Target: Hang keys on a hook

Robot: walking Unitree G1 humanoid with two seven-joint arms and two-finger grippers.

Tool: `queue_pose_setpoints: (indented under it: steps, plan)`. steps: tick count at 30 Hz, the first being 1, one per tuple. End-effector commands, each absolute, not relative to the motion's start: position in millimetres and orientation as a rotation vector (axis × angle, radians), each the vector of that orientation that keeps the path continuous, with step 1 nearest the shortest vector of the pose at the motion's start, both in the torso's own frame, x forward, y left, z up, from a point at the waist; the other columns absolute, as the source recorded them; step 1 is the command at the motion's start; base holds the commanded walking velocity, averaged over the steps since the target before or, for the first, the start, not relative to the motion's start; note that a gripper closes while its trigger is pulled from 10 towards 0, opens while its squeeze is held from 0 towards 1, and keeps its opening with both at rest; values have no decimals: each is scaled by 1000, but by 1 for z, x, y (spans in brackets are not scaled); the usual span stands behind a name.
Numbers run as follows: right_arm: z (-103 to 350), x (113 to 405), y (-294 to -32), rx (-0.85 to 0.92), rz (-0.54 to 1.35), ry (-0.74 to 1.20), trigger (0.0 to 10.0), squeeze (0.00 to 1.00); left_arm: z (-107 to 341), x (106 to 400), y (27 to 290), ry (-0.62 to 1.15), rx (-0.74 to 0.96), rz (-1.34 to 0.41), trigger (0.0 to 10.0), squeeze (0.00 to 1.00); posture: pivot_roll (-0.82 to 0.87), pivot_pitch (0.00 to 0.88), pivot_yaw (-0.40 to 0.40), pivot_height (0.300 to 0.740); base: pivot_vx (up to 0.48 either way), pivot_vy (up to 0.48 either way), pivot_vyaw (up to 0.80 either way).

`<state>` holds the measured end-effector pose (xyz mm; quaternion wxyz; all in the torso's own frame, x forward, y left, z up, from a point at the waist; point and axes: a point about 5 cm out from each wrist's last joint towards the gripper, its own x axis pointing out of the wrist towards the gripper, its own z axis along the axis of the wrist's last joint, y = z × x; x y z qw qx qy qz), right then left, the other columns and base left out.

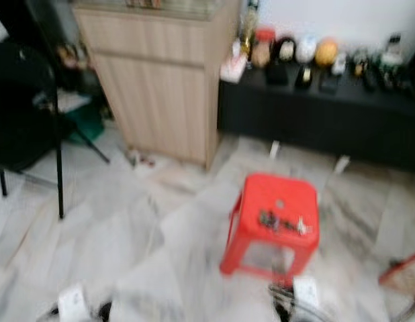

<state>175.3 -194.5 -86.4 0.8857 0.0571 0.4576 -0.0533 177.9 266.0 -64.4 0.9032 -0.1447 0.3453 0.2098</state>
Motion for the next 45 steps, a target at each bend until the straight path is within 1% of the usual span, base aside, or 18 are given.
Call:
queue_pose_setpoints:
  steps: [1,8,27,30,33,35,42,45]
  plan:
    - [-85,181,-181,143,-83,935,10000,0,-69,170,265,752,-284,414,10000,0,128,127,-48,740,289,0,0]
    - [-84,183,-181,147,-85,924,10000,0,-70,176,252,751,-272,357,10000,0,126,128,-50,740,281,0,0]
    - [-80,192,-177,159,-70,889,10000,0,-70,178,247,748,-256,330,10000,0,123,133,-50,740,275,0,0]
    - [-78,195,-175,163,-61,879,10000,0,-70,178,247,749,-252,329,10000,0,124,134,-51,740,0,0,0]
    - [-77,199,-172,170,-41,870,10000,0,-70,178,247,748,-254,330,10000,0,125,135,-51,740,0,0,0]
    - [-71,209,-167,167,-5,831,10000,0,-70,178,246,748,-255,329,10000,0,125,137,-51,740,0,0,0]
    - [-57,231,-159,73,128,754,10000,0,-71,177,245,751,-257,323,10000,0,123,142,-53,740,0,0,0]
    - [-52,238,-159,63,139,734,10000,0,-71,177,244,751,-258,319,10000,0,122,143,-53,740,0,0,0]
